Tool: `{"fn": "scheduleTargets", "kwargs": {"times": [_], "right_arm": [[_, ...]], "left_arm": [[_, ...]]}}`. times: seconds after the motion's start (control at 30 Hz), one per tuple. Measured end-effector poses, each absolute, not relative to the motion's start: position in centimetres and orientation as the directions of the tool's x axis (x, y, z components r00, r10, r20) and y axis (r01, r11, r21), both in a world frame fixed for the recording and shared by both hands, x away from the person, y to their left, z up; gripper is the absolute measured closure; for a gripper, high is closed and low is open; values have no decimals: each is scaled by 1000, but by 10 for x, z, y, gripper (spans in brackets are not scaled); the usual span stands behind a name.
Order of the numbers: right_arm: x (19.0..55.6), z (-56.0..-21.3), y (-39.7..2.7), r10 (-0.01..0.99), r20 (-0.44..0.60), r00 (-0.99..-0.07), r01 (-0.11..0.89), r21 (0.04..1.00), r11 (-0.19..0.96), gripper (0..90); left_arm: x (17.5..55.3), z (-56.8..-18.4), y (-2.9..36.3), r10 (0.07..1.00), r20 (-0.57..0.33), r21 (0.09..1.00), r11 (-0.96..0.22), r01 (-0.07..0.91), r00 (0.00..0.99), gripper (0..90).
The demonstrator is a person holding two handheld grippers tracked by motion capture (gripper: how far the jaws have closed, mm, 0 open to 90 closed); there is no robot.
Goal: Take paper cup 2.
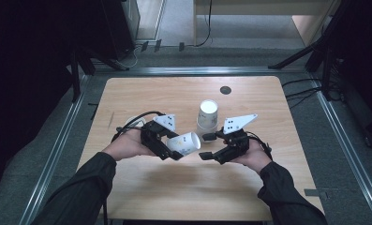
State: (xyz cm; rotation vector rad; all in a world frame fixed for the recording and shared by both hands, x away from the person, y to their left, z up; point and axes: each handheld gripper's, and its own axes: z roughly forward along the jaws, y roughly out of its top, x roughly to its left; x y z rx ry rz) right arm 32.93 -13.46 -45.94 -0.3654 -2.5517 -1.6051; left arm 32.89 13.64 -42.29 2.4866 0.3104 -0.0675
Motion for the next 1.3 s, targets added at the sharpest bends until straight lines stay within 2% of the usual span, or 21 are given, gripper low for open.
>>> {"fn": "scheduleTargets", "kwargs": {"times": [0.53, 0.83, 1.3], "right_arm": [[330, -460, -114, 144, 200, -969, 244, 868, 433, 251], [329, -460, -109, 137, 198, -971, 239, 867, 437, 252], [329, -461, -100, 112, 210, -971, 238, 863, 446, 301]], "left_arm": [[334, -422, 126, 170, -98, 503, -842, 196, 981, 280], [331, -425, 120, 140, -108, 485, -857, 175, 984, 281], [331, -426, 117, 127, -116, 485, -858, 167, 985, 280]]}}
